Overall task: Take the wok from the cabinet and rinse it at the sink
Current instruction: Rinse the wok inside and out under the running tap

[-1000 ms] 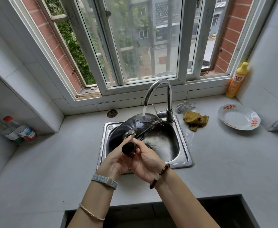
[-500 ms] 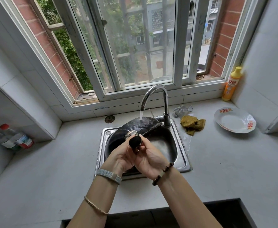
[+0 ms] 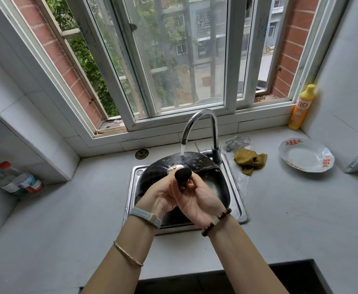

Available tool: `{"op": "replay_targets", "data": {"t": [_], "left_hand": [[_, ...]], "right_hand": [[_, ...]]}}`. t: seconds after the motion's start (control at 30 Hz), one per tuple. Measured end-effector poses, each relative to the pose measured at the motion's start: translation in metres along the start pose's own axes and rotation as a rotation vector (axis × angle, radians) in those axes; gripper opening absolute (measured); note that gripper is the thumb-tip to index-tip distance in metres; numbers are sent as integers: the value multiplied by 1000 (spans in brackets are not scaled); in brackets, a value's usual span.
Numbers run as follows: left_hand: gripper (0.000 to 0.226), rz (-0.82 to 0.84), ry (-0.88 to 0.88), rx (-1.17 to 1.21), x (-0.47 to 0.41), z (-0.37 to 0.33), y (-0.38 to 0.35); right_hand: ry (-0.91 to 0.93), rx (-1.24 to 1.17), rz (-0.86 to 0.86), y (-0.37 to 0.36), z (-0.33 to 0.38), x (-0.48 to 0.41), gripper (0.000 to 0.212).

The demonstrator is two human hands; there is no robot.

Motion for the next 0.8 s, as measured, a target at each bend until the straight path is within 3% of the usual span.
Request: {"op": "replay_targets", "data": {"t": [0.2, 0.47, 0.67, 0.8], "left_hand": [[33, -12, -20, -52, 2, -10, -12], [63, -36, -44, -96, -1, -23, 0], [61, -63, -70, -87, -4, -26, 14], [62, -62, -65, -201, -6, -22, 20]], "right_hand": [[-4, -25, 40, -11, 10, -1, 23], [-23, -7, 59, -28, 2, -9, 23], [-51, -12, 57, -32, -5, -11, 36], [-58, -14, 70, -28, -7, -4, 38]]}}
Point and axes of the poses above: each hand's wrist, its own x-axis away from the middle knuckle, its own y-axis out of the back of the hand, z = x × y, the point moved 1 cm from there along -x, towards the middle knuckle, and after that the axes turned 3 degrees about x, right-handed, at the moved point
